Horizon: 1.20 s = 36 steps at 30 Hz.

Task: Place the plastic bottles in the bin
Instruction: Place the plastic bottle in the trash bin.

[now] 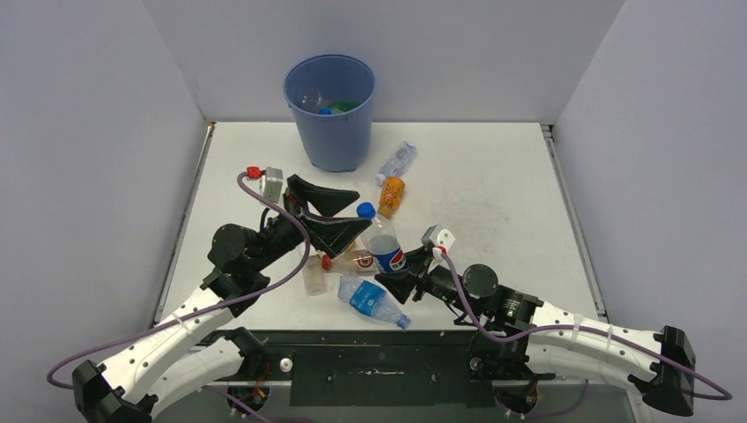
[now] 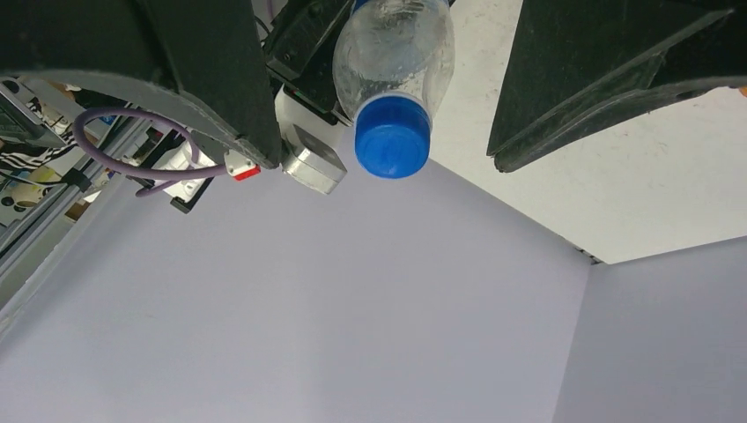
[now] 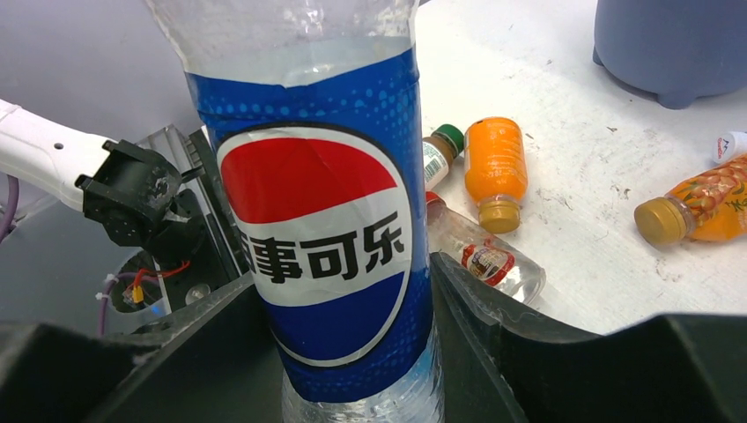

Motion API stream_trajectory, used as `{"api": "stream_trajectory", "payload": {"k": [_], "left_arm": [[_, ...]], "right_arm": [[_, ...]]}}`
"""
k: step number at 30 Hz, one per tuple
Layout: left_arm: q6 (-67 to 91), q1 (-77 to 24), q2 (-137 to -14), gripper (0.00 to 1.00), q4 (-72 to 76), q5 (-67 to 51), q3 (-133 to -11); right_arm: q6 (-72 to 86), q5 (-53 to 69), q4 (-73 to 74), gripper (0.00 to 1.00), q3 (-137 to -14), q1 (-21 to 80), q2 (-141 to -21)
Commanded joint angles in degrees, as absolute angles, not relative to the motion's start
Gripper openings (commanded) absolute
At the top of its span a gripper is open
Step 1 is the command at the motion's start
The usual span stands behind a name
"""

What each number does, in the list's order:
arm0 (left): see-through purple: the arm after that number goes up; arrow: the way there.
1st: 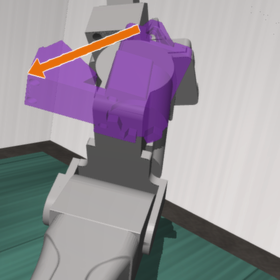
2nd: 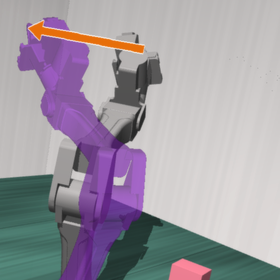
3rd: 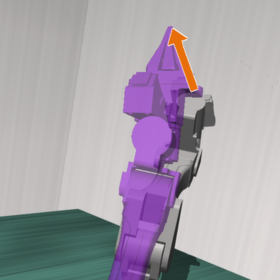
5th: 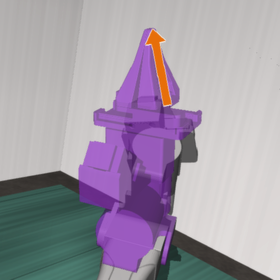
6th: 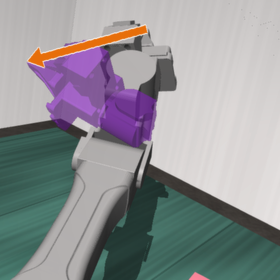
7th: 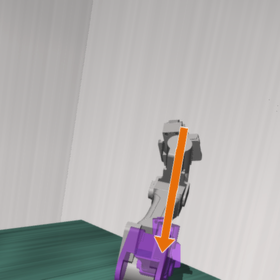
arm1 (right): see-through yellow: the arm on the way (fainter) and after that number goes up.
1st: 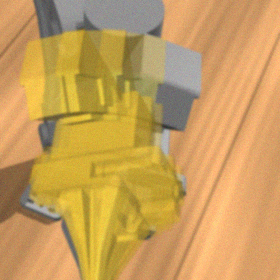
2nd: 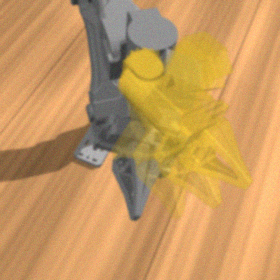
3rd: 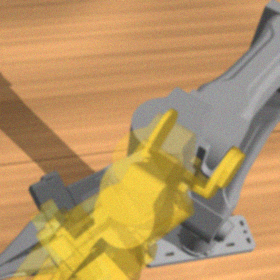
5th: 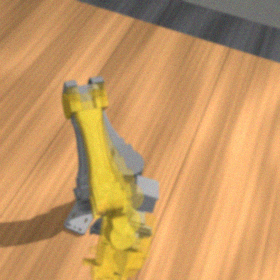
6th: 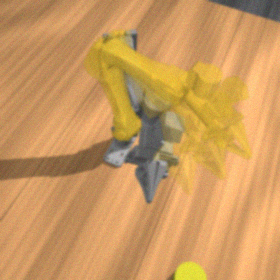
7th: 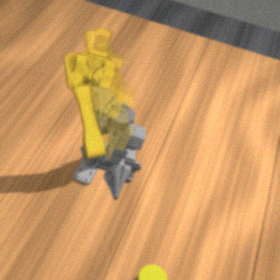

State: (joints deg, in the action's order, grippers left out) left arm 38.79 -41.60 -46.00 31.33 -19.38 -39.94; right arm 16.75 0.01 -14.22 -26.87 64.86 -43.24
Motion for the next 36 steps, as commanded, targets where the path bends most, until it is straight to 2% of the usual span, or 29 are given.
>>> {"api": "stream_trajectory", "payload": {"k": [1,6,10,15,16,17,18,20,21,22,25,30,33,36], "left_arm": [[39.86,-41.74,-48.44,0.85,29.11,-18.4,-44.38],[40.47,-41.74,-50.17,0.75,28.19,-20.26,-45.59],[39.97,-41.72,-50.86,0.62,25.96,-21.25,-46.35],[40.02,-41.75,-51.15,0.26,26.67,-22.15,-46.81],[39.62,-41.74,-51.15,0.12,26.84,-22.19,-47.05],[39.1,-41.75,-51.11,0.0,26.77,-21.7,-47.12],[38.71,-41.73,-50.76,0.0,25.92,-19.66,-47.08],[38.09,-41.73,-50.1,0.0,25.26,-15.79,-46.67],[37.29,-41.75,-49.58,0.0,24.83,-13.08,-46.57],[36.24,-41.74,-49.19,0.0,24.43,-10.35,-46.8],[30.93,-41.27,-49.16,0.0,22.55,-1.9,-50.07],[22.99,-35.56,-55.86,0.0,19.08,3.04,-63.21],[25.88,-28.21,-61.72,0.0,24.02,4.47,-67.63],[30.31,-21.82,-68.09,0.0,33.12,6.55,-70.33]], "right_arm": [[16.58,-0.88,-16.45,0.25,-27.76,64.89,-43.14],[17.09,-1.31,-16.93,0.25,-27.52,64.93,-43.29],[17.13,-1.58,-16.97,0.25,-27.65,65.03,-43.33],[17.39,-1.65,-16.84,0.26,-27.77,65.13,-43.33],[17.77,-1.94,-16.67,0.35,-27.77,65.13,-43.37],[18.15,-1.9,-16.41,0.54,-27.89,65.15,-43.46],[18.61,-1.75,-15.86,0.73,-28.26,65.13,-43.69],[20.13,-2.07,-13.57,0.98,-29.46,65.17,-43.74],[20.57,-1.8,-12.47,0.91,-30.05,65.2,-43.41],[20.9,-1.38,-11.29,0.9,-30.81,65.21,-42.85],[21.48,-0.49,-7.18,0.9,-33.09,65.21,-40.19],[22.16,-0.88,-1.61,0.9,-36.62,65.26,-35.38],[22.51,-4.81,-0.84,0.9,-35.63,65.27,-31.86],[26.06,-16.13,-0.18,0.9,-32.54,65.29,-28.3]]}}
